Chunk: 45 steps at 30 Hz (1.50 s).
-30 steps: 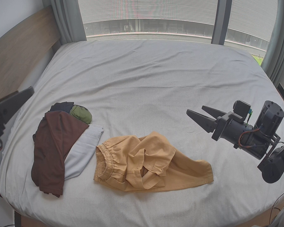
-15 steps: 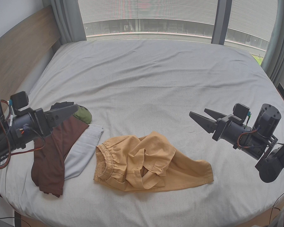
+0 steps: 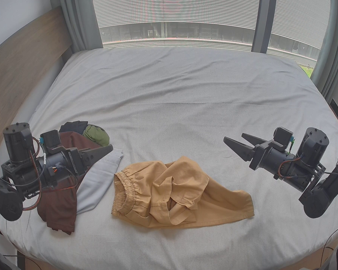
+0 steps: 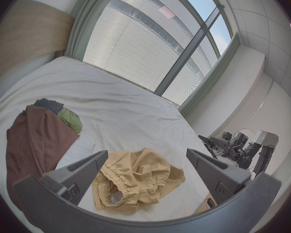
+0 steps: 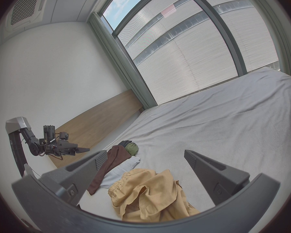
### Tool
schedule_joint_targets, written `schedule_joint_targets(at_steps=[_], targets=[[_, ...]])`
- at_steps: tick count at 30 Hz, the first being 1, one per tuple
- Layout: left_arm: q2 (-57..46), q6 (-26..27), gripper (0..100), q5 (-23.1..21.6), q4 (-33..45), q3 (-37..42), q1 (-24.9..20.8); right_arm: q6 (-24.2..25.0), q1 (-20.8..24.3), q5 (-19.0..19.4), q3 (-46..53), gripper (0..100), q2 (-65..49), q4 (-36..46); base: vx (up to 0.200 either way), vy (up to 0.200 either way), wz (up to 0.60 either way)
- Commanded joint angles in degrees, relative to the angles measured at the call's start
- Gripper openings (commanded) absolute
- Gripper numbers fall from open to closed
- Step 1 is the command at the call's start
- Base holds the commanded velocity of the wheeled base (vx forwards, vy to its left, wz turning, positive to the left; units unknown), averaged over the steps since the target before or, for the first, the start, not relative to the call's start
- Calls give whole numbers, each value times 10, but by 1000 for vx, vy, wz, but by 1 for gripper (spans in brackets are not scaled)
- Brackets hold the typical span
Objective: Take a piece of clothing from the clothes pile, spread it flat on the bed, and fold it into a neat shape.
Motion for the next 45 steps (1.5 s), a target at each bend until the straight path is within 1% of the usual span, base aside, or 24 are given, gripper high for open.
schedule_joint_targets(at_steps=[1, 5, 8, 14, 26, 34, 36, 37, 39, 40, 42, 44, 45], targets=[[67, -14, 100, -2, -30, 14, -5, 0, -3, -2, -1, 100, 17, -2, 0, 0, 0], [80, -30, 100, -3, -36, 15, -5, -1, -7, -1, -2, 100, 17, -2, 0, 0, 0], [82, -43, 100, -3, -36, 22, -14, 0, -8, -1, -2, 100, 18, -2, 0, 0, 0], [108, -42, 100, -5, -36, 37, -16, -1, -10, -2, -3, 100, 22, -2, 0, 0, 0], [158, -43, 100, -54, -37, 50, -15, -1, -11, -3, -4, 100, 29, -2, 0, 0, 0], [186, -37, 100, -64, -49, 52, -15, -1, -15, -2, -6, 100, 31, -2, 0, 0, 0], [198, -36, 100, -74, -73, 62, -15, -1, -17, -2, -6, 100, 31, -2, 0, 0, 0], [198, -36, 100, -74, -73, 62, -15, -1, -17, -2, -6, 100, 31, -2, 0, 0, 0], [225, -34, 100, -95, -129, 80, -15, -1, -18, -2, -6, 100, 38, -2, 0, 0, 0], [238, -34, 100, -97, -154, 86, -15, -1, -18, -2, -6, 100, 38, -3, 0, 0, 0], [278, -30, 100, -97, -221, 100, -15, -1, -18, -2, -6, 100, 40, -7, 0, 0, 0], [297, -25, 100, -97, -249, 105, -15, -1, -18, -2, -6, 100, 43, -9, 0, 0, 0], [325, -20, 100, -95, -285, 110, -15, -1, -18, -2, -6, 100, 46, -15, 0, 0, 0]])
